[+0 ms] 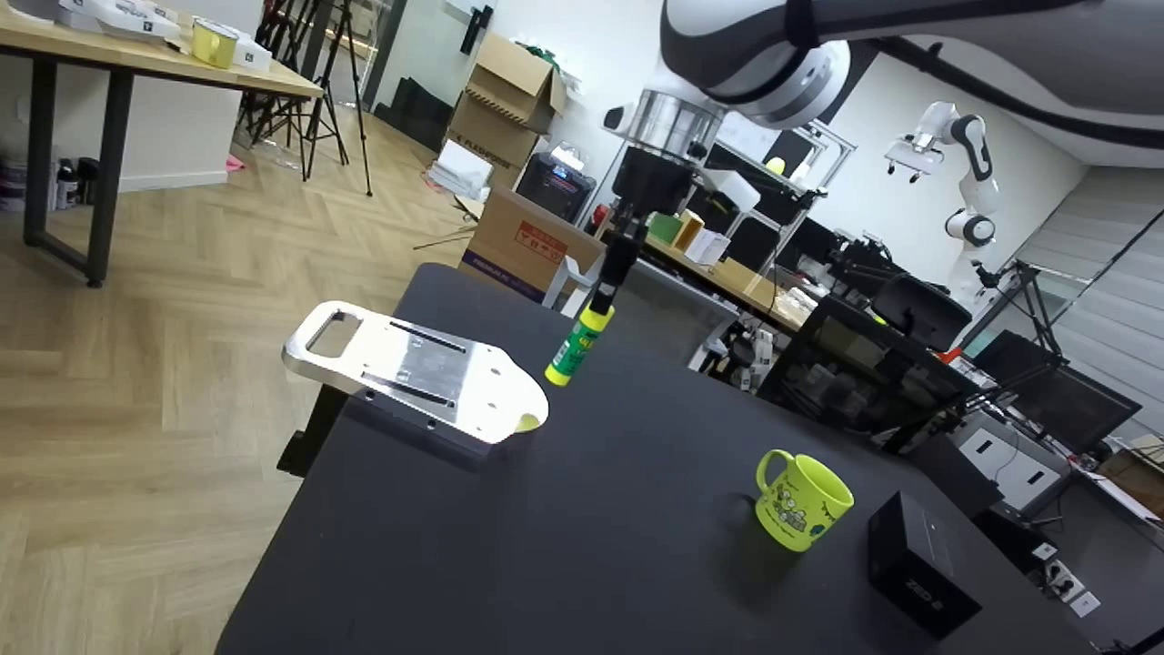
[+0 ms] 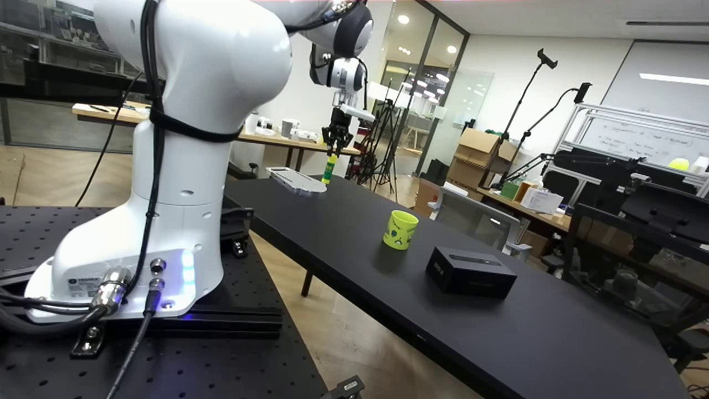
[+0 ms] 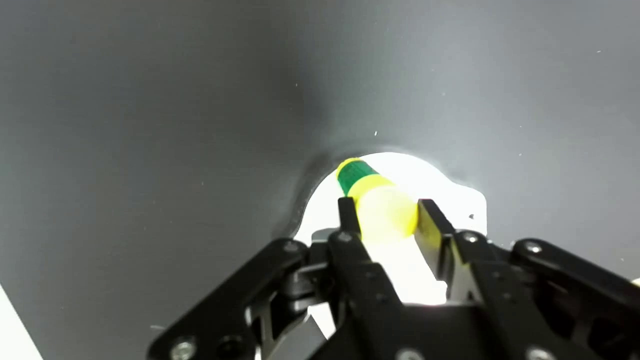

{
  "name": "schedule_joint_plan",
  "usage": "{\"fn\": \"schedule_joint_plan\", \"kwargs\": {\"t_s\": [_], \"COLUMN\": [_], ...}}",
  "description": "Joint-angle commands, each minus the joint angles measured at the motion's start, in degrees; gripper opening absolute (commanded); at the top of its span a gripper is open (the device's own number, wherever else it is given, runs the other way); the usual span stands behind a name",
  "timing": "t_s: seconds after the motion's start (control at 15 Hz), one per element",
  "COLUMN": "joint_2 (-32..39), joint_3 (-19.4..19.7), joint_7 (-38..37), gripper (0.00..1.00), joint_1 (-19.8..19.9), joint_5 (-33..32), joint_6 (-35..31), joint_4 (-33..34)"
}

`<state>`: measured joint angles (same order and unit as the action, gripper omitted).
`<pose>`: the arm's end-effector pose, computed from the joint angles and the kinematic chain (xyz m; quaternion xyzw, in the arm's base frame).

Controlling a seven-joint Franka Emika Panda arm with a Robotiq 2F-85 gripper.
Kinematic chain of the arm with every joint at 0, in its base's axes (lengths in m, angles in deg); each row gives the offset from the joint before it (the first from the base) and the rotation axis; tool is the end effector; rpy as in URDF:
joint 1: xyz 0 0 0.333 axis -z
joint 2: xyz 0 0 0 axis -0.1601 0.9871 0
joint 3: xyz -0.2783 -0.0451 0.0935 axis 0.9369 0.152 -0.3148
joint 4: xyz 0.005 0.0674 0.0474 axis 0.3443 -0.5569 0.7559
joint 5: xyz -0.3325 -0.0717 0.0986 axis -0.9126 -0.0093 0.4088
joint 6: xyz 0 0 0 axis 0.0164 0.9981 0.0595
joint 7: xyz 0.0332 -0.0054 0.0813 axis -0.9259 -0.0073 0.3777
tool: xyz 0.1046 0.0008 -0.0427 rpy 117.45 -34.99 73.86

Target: Put the glue stick in the mug on the metal thing

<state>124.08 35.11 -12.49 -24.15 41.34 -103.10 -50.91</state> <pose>0.5171 0.4850 0.2798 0.6817 0.7291 -0.0520 0.0311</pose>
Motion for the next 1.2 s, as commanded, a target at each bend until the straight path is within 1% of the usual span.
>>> {"fn": "schedule_joint_plan", "kwargs": {"t_s": [0.0,0.27,0.33,0.53,0.6,0.67,0.73,1.0,1.07,1.13], "joint_2": [6.31,9.90,9.81,11.14,11.41,11.49,11.54,10.82,9.56,9.03], "joint_3": [-0.20,-0.09,1.39,1.83,1.90,1.91,1.99,3.14,2.18,2.47], "joint_7": [5.09,8.26,9.21,10.93,11.01,11.49,11.94,12.14,11.44,11.17], "gripper": [0.08,0.08,0.08,0.08,0.58,0.59,0.64,0.92,0.98,1.00], "joint_1": [-2.08,-2.61,-3.17,-3.27,-3.30,-3.36,-3.46,-4.57,-3.98,-4.21], "joint_5": [-0.47,0.32,1.85,3.22,3.82,4.32,4.64,4.57,3.14,2.65], "joint_6": [2.16,3.16,2.72,3.61,4.21,4.79,5.48,7.62,7.06,7.10], "joint_4": [10.33,14.86,14.54,16.23,16.83,17.39,17.93,20.75,19.58,19.86]}}
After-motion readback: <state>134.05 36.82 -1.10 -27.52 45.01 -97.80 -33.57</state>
